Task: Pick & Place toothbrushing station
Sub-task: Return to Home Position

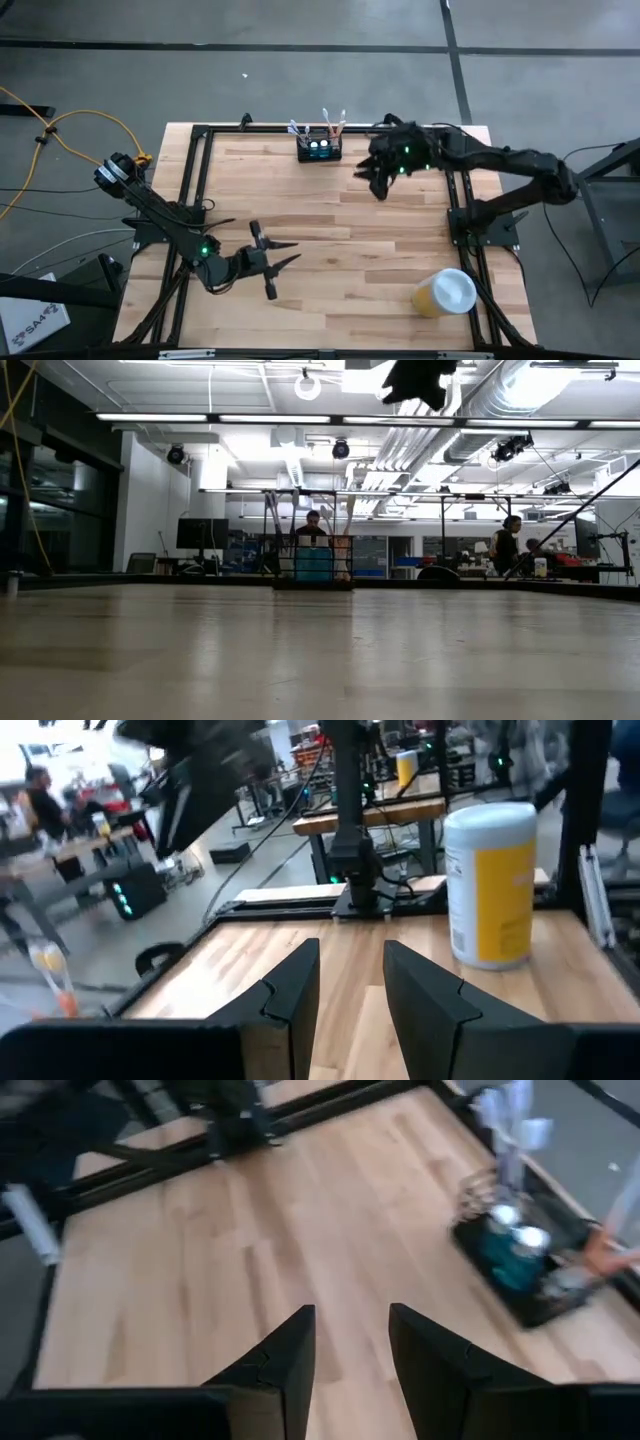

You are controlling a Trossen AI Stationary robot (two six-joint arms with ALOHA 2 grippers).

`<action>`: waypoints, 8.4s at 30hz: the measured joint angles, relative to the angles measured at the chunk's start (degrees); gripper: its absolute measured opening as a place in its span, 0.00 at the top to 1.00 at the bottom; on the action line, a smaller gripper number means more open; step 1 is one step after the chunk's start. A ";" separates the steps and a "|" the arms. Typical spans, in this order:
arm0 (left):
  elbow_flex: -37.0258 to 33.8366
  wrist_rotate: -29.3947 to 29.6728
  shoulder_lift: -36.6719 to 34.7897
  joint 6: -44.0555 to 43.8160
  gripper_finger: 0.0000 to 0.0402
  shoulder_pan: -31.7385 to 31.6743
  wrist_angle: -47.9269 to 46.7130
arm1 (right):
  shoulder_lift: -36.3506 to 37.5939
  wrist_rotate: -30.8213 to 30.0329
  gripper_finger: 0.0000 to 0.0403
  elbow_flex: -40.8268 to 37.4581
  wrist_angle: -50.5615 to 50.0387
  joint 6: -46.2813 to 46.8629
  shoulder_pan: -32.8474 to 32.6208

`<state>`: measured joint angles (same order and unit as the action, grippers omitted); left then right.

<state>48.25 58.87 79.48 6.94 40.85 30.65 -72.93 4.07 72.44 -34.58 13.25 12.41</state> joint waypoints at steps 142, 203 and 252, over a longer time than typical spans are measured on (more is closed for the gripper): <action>-13.66 0.73 -10.60 -14.68 0.73 19.69 -6.78 | 66.25 -12.44 0.70 -72.06 36.76 7.94 -41.29; -47.06 -38.82 -55.31 -6.49 0.73 11.81 -4.28 | 66.24 -12.54 0.70 -72.15 36.91 7.94 -41.28; -47.78 -41.77 -69.68 -6.93 0.73 11.94 -28.02 | 66.23 -12.57 0.70 -72.17 36.91 7.94 -41.29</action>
<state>0.47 17.10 9.80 0.01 52.80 2.63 -6.69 -8.50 0.27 2.33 21.19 -28.88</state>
